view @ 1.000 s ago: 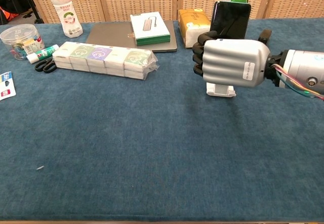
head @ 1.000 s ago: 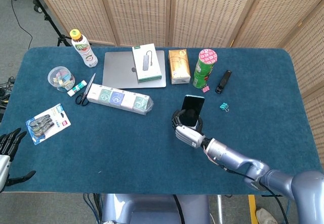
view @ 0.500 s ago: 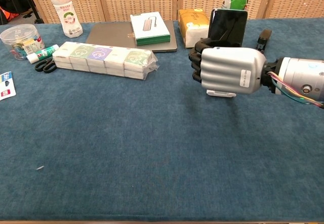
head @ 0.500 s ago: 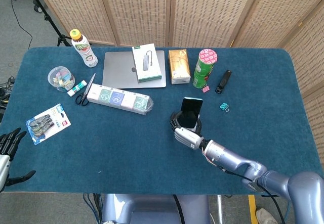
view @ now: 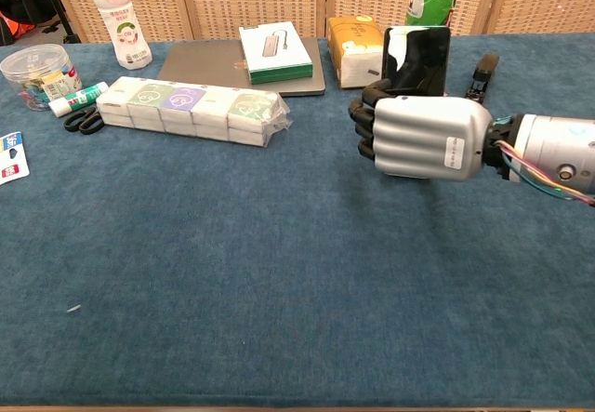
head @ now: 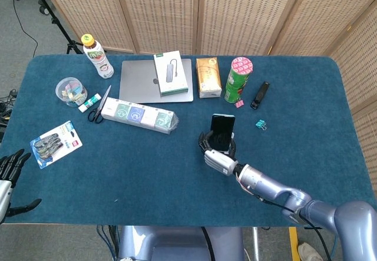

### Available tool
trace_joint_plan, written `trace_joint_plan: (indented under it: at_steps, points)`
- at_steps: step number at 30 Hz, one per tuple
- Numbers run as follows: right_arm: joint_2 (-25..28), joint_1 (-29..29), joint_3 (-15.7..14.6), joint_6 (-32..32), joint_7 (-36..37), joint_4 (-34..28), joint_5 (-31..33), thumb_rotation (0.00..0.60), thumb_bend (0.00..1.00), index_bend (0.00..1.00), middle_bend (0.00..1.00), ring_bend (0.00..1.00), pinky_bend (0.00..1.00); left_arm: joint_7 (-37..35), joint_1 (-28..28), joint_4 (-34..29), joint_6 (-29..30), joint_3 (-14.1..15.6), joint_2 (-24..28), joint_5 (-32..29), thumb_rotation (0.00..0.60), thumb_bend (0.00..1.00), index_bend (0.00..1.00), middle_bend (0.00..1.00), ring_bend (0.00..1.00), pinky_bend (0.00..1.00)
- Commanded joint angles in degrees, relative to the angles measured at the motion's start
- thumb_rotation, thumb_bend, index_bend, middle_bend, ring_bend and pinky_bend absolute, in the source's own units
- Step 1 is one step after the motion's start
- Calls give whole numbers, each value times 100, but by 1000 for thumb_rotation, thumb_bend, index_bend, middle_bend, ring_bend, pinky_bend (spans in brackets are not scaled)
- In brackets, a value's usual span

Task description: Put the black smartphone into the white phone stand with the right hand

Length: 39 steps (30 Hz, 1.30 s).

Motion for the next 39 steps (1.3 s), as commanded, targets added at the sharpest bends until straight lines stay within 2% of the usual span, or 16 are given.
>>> trace_joint_plan:
  at_steps: [1,16,20,25,28,31,39]
  points:
    - [-25,-19,-14,24,21,49,-10,600,0,600,375,250,379,3,1,1,1,-2,-2,-4,600,0,0,0,0,0]
    - [-97,-159,-193,393,378,430,-206,600,0,588,336,246,378,48,-7,-13,-24,-1,-19,-23,600,0,0,0,0,0]
    - [-144,-196,-215,486,453,538,-235,600,0,460,281,231,351,63,-9,-16,-27,-2,-24,-27,600,0,0,0,0,0]
    - [-212,-265,-248,606,512,690,-266,600,0,248,120,79,254,57,-11,-17,-29,-6,-25,-35,600,0,0,0,0,0]
    - [-238,-323,-229,671,527,688,-230,600,0,185,60,18,196,66,-14,-15,-37,-5,-29,-38,600,0,0,0,0,0]
    - [-273,-403,-176,764,400,675,-185,600,0,131,9,0,137,74,-15,-21,-42,-2,-29,-35,600,0,0,0,0,0]
    - [-227,-617,-80,880,119,333,-22,600,0,6,0,0,87,38,-9,-20,-26,2,-19,-23,600,0,0,0,0,0]
